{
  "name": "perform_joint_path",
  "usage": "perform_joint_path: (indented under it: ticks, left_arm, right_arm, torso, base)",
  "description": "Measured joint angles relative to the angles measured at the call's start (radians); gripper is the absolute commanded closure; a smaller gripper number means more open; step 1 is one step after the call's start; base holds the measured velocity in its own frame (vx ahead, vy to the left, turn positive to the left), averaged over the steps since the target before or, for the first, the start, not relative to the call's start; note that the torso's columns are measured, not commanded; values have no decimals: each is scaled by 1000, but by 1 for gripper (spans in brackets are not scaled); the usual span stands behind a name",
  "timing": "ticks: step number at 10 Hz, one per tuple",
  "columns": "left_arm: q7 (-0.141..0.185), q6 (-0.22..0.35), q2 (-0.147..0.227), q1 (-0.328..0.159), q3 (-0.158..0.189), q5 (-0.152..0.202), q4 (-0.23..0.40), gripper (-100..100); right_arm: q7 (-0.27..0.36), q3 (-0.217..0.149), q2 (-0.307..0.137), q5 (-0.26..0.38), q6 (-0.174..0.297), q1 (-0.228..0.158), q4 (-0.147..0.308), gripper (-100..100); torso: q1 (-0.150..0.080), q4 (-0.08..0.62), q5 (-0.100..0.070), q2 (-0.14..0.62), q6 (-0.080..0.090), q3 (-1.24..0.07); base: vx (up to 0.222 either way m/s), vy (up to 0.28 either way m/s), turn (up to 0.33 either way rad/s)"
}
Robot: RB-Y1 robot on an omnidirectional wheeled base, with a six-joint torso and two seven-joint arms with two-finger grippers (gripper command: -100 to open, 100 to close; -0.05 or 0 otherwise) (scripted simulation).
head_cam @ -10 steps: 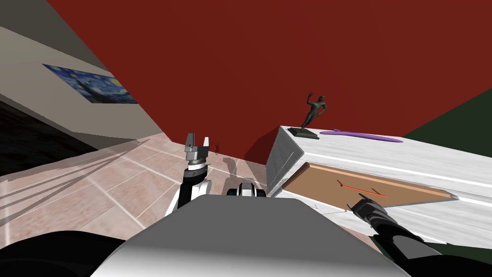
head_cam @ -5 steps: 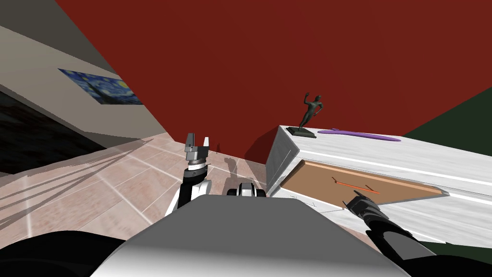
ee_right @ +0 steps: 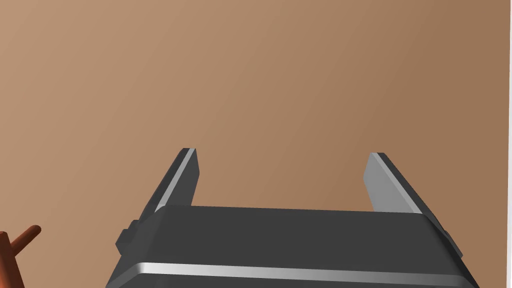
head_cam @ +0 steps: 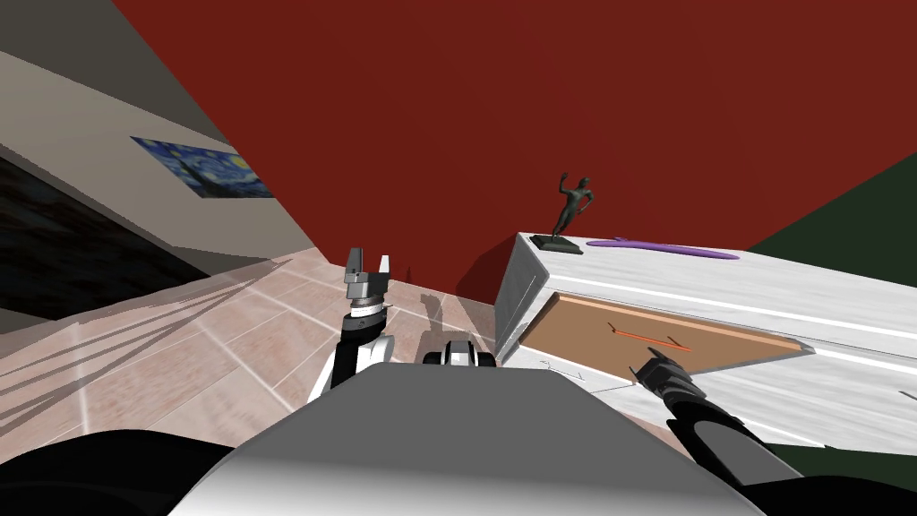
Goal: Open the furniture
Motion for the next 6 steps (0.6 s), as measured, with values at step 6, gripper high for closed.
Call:
perform_joint_path:
  ticks: [6]
  left_arm:
    - [0, 0, 0, 0, 0, 0, 0, 0]
  right_arm:
    - [2, 5, -7, -26, 2, 1, 5, -100]
  torso:
    - [-2, 1, 0, 3, -1, 2]
  base:
    - [-15, -4, -1]
